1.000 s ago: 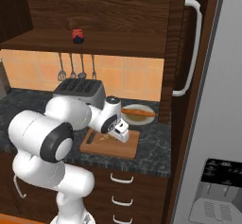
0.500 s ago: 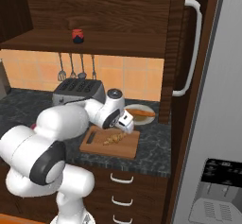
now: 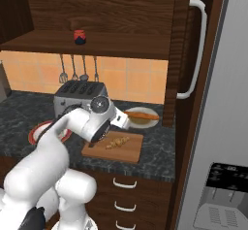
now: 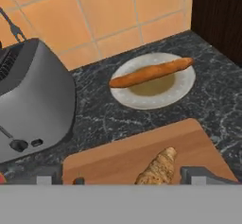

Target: From the different types of pastries on the counter, select a croissant and place it on the cutting board. Then retrieve a jar of jam from the cabinet and place it alongside the croissant on the cutting board.

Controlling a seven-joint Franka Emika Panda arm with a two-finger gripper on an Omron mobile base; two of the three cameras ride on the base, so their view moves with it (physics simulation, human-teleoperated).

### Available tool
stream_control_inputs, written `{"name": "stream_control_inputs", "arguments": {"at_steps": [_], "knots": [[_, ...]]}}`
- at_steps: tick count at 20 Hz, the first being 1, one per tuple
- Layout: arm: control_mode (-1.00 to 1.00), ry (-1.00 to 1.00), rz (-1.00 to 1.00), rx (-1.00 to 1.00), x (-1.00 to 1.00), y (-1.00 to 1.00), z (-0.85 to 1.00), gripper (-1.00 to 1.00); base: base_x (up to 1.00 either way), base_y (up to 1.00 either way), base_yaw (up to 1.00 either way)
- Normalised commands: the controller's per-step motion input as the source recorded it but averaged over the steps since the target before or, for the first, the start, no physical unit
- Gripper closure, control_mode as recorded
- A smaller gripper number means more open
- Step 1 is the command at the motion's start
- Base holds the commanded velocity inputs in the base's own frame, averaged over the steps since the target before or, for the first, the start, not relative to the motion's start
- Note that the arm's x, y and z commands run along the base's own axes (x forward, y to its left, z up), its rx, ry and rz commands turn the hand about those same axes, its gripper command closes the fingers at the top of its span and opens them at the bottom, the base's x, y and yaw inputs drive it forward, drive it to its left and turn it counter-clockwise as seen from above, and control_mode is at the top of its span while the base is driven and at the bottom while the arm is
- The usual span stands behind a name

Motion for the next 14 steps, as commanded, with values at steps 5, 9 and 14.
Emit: {"name": "stream_control_inputs", "arguments": {"at_steps": [5, 9, 14], "knots": [[-1.00, -0.41, 0.07, -0.18, -0.49, 0.65, 0.98, -1.00, 0.00, 0.00, 0.00], [-1.00, -0.37, 0.06, -0.14, -0.38, 0.35, 1.00, -1.00, 0.00, 0.00, 0.00], [-1.00, -0.35, 0.04, -0.12, -0.30, 0.12, 1.00, -1.00, 0.00, 0.00, 0.00]]}}
